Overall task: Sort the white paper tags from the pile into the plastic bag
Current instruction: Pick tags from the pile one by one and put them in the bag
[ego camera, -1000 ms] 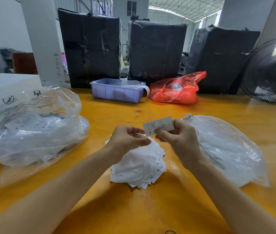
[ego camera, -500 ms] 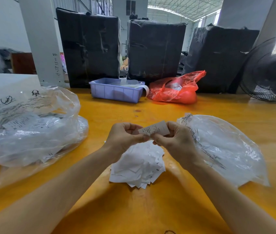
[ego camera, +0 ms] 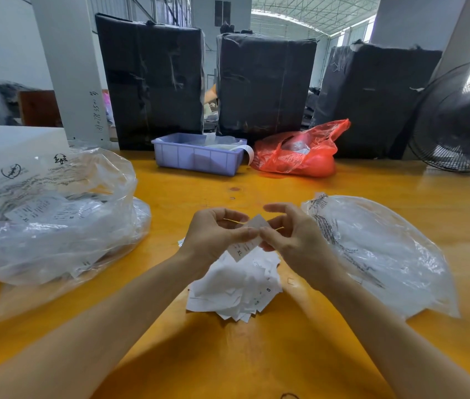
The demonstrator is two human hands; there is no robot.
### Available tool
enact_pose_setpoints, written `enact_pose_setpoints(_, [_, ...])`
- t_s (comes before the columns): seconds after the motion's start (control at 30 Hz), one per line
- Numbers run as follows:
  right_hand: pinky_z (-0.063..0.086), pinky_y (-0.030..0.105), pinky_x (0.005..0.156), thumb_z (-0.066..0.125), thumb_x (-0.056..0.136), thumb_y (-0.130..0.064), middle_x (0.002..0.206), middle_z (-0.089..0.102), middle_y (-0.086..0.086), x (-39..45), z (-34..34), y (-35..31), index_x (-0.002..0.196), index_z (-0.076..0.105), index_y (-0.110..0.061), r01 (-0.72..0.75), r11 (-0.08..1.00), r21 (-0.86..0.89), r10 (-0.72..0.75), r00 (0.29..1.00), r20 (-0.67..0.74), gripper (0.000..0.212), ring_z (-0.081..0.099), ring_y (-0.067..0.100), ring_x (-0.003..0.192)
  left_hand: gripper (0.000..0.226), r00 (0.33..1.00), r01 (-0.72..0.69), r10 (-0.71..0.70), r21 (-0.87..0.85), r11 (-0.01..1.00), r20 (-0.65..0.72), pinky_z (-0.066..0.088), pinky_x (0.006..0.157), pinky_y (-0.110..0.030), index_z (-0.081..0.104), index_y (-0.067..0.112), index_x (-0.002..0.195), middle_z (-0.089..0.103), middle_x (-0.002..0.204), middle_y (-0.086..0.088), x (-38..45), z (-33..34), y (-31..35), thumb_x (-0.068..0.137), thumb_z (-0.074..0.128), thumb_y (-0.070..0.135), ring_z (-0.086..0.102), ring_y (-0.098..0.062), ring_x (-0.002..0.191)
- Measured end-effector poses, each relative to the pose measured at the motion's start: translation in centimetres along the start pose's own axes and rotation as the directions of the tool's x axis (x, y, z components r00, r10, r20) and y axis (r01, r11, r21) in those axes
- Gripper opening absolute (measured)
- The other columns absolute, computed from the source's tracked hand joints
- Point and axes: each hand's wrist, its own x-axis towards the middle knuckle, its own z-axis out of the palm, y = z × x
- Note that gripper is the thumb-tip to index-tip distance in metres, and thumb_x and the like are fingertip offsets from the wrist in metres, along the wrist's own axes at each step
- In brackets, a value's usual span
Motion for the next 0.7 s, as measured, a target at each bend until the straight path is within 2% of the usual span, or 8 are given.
enact_pose_setpoints(0.07, [0.058, 0.031, 0.068, 0.067, 0.085, -0.006, 0.084, 0.07, 0.01, 0.2, -0.1, 0.1, 0.109, 0.059, -0.01, 0.017, 0.999, 0.038, -0.014, 0.997, -0.08, 0.026, 0.069, 0.023, 0.074, 0.016, 0.999, 0.028, -0.029, -0.039, 0.999, -0.018, 0.055, 0.057, -0.023, 0.068, 0.008, 0.084, 0.072, 0.073, -0.005, 0.1, 0.0, 0.1, 0.071, 0.078, 0.01, 0.069, -0.014, 0.065])
enact_pose_setpoints(0.17, [0.058, 0.027, 0.069, 0.067, 0.085, -0.007, 0.086, 0.071, 0.006, 0.2, 0.1, 0.1, 0.101, 0.067, -0.007, 0.028, 0.999, 0.02, -0.025, 0.993, -0.116, 0.016, 0.069, 0.018, 0.075, 0.005, 0.998, 0.05, -0.054, -0.103, 0.993, -0.038, 0.057, 0.057, -0.022, 0.069, 0.008, 0.078, 0.071, 0.066, 0.0, 0.2, 0.0, 0.3, 0.077, 0.074, 0.01, 0.069, -0.011, 0.063])
enact_pose_setpoints(0.27, [0.058, 0.028, 0.067, 0.067, 0.086, -0.018, 0.084, 0.071, 0.0, -0.2, 0.3, -0.4, 0.093, 0.07, -0.017, 0.052, 0.998, -0.024, -0.053, 0.997, -0.057, 0.007, 0.068, 0.017, 0.075, 0.007, 0.993, 0.089, -0.101, -0.188, 0.978, -0.058, 0.058, 0.059, -0.025, 0.067, 0.007, 0.076, 0.072, 0.066, -0.003, 0.1, -0.1, 0.4, 0.075, 0.074, 0.007, 0.07, -0.016, 0.065])
enact_pose_setpoints(0.4, [0.046, 0.009, 0.05, 0.073, 0.08, -0.019, 0.069, 0.068, -0.018, -0.8, 0.3, -0.8, 0.099, 0.069, -0.022, 0.026, 0.999, 0.023, -0.027, 0.998, 0.056, 0.019, 0.062, 0.001, 0.06, 0.014, 0.98, 0.124, -0.162, -0.281, 0.952, -0.115, 0.054, 0.049, -0.027, 0.065, 0.007, 0.076, 0.07, 0.068, -0.008, 0.1, 0.0, 0.6, 0.069, 0.077, 0.009, 0.069, -0.019, 0.059])
enact_pose_setpoints(0.5, [0.055, 0.019, 0.063, 0.072, 0.08, -0.005, 0.084, 0.07, 0.005, -0.4, 0.4, -0.5, 0.105, 0.067, -0.01, -0.067, 0.984, 0.164, 0.064, 0.998, 0.021, 0.026, 0.065, 0.012, 0.07, 0.015, 0.978, 0.151, -0.194, -0.369, 0.917, -0.082, 0.055, 0.048, -0.025, 0.062, 0.006, 0.078, 0.07, 0.067, -0.008, 0.0, 0.1, 0.9, 0.071, 0.075, 0.008, 0.069, -0.017, 0.057])
enact_pose_setpoints(0.57, [0.057, 0.025, 0.067, 0.07, 0.08, 0.0, 0.089, 0.069, 0.016, -0.2, 0.2, -0.4, 0.097, 0.066, -0.009, -0.12, 0.957, 0.265, 0.131, 0.991, -0.025, 0.019, 0.067, 0.019, 0.074, 0.02, 0.978, 0.185, -0.206, -0.338, 0.923, -0.029, 0.055, 0.049, -0.024, 0.062, 0.004, 0.085, 0.071, 0.067, -0.006, 0.1, 0.0, 1.3, 0.073, 0.074, 0.015, 0.069, -0.016, 0.058])
enact_pose_setpoints(0.63, [0.056, 0.028, 0.067, 0.069, 0.08, 0.0, 0.084, 0.071, 0.013, 0.1, -0.1, -0.1, 0.087, 0.067, -0.011, -0.158, 0.924, 0.349, 0.193, 0.979, -0.068, 0.012, 0.068, 0.02, 0.072, 0.034, 0.968, 0.249, -0.248, -0.203, 0.947, 0.034, 0.054, 0.051, -0.025, 0.065, 0.002, 0.093, 0.072, 0.074, -0.008, 0.2, -0.5, 1.7, 0.071, 0.074, 0.027, 0.069, -0.017, 0.062])
enact_pose_setpoints(0.7, [0.058, 0.028, 0.065, 0.069, 0.081, 0.0, 0.076, 0.072, 0.01, 0.3, -0.3, 0.1, 0.082, 0.068, -0.01, -0.192, 0.886, 0.423, 0.254, 0.963, -0.094, 0.009, 0.068, 0.018, 0.065, 0.031, 0.949, 0.305, -0.298, -0.058, 0.951, 0.106, 0.053, 0.05, -0.022, 0.07, 0.003, 0.09, 0.072, 0.072, -0.008, 0.2, -1.2, 2.0, 0.07, 0.075, 0.027, 0.068, -0.016, 0.06])
